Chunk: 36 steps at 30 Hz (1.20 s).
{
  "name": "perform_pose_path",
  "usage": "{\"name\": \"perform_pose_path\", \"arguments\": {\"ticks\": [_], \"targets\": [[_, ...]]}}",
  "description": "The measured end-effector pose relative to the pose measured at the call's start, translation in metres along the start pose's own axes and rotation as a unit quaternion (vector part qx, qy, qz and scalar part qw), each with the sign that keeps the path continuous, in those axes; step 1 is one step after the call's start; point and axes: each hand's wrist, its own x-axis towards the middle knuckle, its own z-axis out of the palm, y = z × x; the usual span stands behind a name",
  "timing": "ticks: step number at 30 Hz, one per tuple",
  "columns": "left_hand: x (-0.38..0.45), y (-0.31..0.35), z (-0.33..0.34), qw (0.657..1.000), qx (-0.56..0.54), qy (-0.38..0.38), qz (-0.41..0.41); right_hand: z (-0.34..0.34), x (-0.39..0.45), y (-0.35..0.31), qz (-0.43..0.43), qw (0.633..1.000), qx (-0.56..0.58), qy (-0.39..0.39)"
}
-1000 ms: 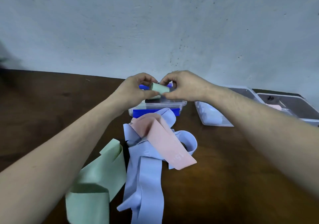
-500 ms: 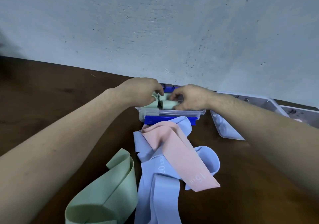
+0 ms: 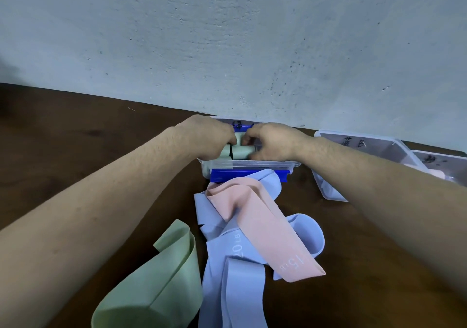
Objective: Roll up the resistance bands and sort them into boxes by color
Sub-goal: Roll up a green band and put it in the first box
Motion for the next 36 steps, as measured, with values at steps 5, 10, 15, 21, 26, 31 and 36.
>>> {"name": "perform_pose_path", "arguments": {"ticks": [5, 10, 15, 21, 26, 31, 36], "targets": [[0.000, 0.000, -0.001, 1.000, 0.017, -0.010, 0.003, -0.003, 0.002, 0.000, -0.017, 0.999, -0.050, -0.001], [0.003, 0.003, -0.001, 0.999, 0.028, -0.022, -0.001, -0.001, 0.002, 0.004, 0.010, 0.999, -0.025, 0.017], [0.005, 0.004, -0.003, 0.999, 0.032, -0.018, -0.004, 0.004, 0.003, 0.006, 0.013, 0.999, 0.039, 0.016], [0.005, 0.004, -0.002, 0.999, 0.037, -0.014, -0.002, 0.002, 0.001, 0.007, 0.005, 0.999, 0.034, 0.004], [0.006, 0.003, -0.003, 0.999, 0.039, -0.020, 0.003, 0.000, 0.000, 0.008, -0.006, 1.000, 0.008, 0.011], [0.007, 0.001, -0.005, 0.999, 0.038, -0.009, 0.002, -0.005, -0.005, 0.011, 0.001, 0.999, 0.021, 0.038], [0.000, 0.011, -0.012, 0.999, 0.000, 0.053, 0.001, -0.013, -0.018, 0.013, -0.007, 0.994, 0.051, 0.096]]}}
